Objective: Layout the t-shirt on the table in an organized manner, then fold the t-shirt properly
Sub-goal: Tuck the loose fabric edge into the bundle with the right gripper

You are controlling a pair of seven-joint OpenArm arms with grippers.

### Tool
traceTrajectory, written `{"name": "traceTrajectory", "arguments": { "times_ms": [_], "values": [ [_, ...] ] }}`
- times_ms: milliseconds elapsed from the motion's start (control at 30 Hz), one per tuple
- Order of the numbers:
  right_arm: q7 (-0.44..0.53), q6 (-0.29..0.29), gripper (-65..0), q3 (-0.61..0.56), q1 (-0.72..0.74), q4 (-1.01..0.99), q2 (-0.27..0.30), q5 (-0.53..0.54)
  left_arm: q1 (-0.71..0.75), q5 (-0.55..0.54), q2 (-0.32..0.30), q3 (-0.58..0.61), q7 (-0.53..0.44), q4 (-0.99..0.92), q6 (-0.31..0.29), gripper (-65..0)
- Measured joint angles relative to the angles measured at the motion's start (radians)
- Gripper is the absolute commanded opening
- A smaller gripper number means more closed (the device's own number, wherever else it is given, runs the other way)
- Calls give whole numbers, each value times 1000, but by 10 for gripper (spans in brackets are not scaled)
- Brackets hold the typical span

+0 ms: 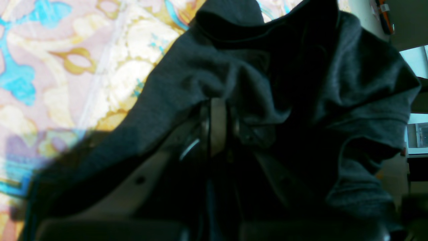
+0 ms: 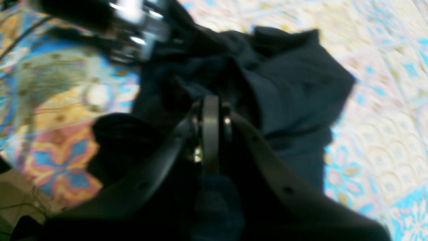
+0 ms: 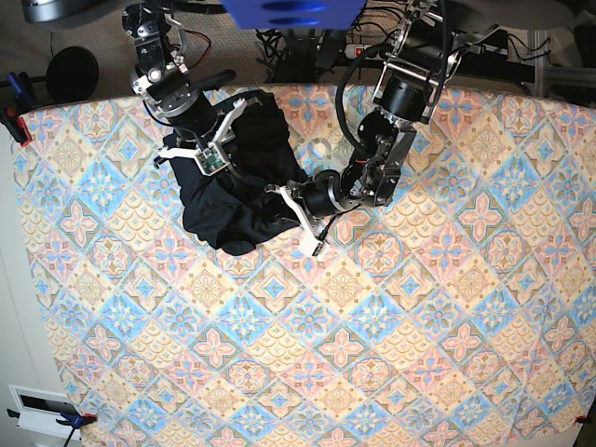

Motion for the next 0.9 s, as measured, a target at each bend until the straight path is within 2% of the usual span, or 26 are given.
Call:
{"name": "traceTrajectory", "arguments": {
  "times_ms": [67,200,333,400,533,600,900],
  "values": [
    [-1,-3,-650,28,0,0,-4,-28,0,0,0,0,0,0,0,-650],
    [-8,-64,-650,117,27,-10,2,-175,0,0,0,0,0,0,0,-650],
    [-2,-57,-650,117,110,-14,-2,-262,0,0,0,0,-2,0,0,-650],
    [21,-53,-650,110,122,-15,-5,-251,0,0,1,0,-2,0,0,-650],
    [-56,-56,-650,34,102,-19,1,-266,0,0,0,0,-2,0,1,-650],
    [-59,-53,-650,2,105,-19,-4,-259,0,0,1,0,-2,0,1,-650],
    [-49,-56,-650,3,80,-20,1,-261,0,0,0,0,-2,0,3,-650]
  ]
}}
